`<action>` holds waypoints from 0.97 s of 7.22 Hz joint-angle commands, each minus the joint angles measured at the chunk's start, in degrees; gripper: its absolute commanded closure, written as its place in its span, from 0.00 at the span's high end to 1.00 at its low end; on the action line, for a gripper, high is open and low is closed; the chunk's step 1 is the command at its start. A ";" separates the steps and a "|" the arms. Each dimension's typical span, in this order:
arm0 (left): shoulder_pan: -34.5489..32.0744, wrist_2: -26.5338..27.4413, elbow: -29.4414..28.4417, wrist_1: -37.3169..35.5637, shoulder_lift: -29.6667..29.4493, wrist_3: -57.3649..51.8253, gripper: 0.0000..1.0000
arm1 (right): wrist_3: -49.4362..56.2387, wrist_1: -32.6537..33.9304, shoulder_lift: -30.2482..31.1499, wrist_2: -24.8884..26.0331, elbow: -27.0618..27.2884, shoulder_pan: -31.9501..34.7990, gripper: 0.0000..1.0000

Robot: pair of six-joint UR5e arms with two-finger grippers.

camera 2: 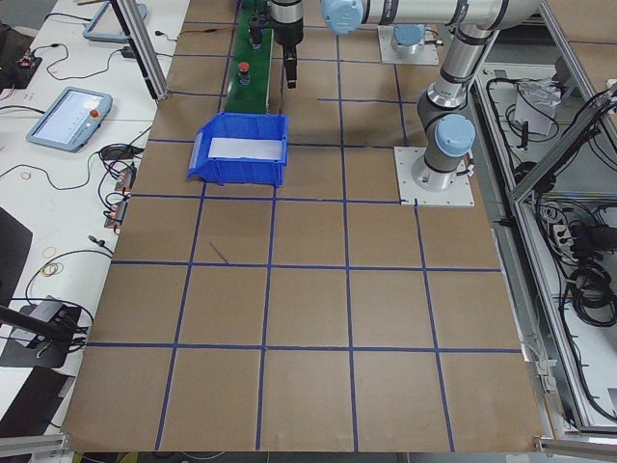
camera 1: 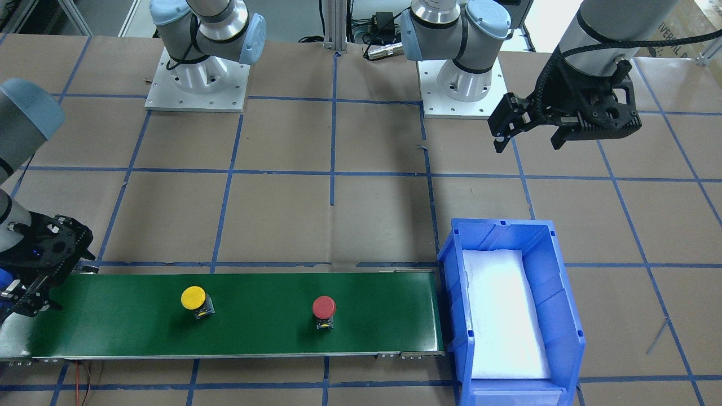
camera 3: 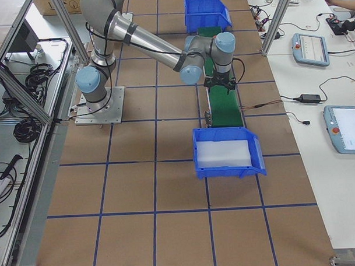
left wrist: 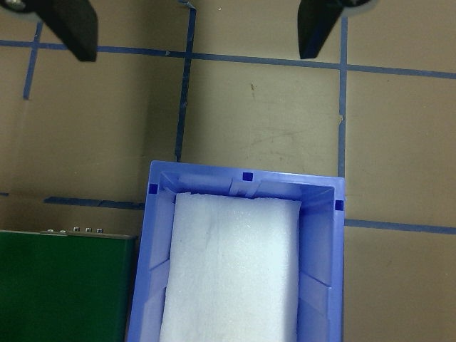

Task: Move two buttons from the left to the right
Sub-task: 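Lower the right gripper to the belt's far end near the right bin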

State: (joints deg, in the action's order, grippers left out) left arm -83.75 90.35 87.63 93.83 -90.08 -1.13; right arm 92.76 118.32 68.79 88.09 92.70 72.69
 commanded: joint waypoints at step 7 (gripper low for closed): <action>-0.01 0.00 0.09 -0.06 0.08 -0.01 1.00 | 0.14 0.77 -0.23 -0.11 0.03 0.00 1.00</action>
State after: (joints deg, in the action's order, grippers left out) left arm -83.75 90.35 87.65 93.78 -90.07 -1.14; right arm 92.90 119.03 68.72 88.14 92.71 72.69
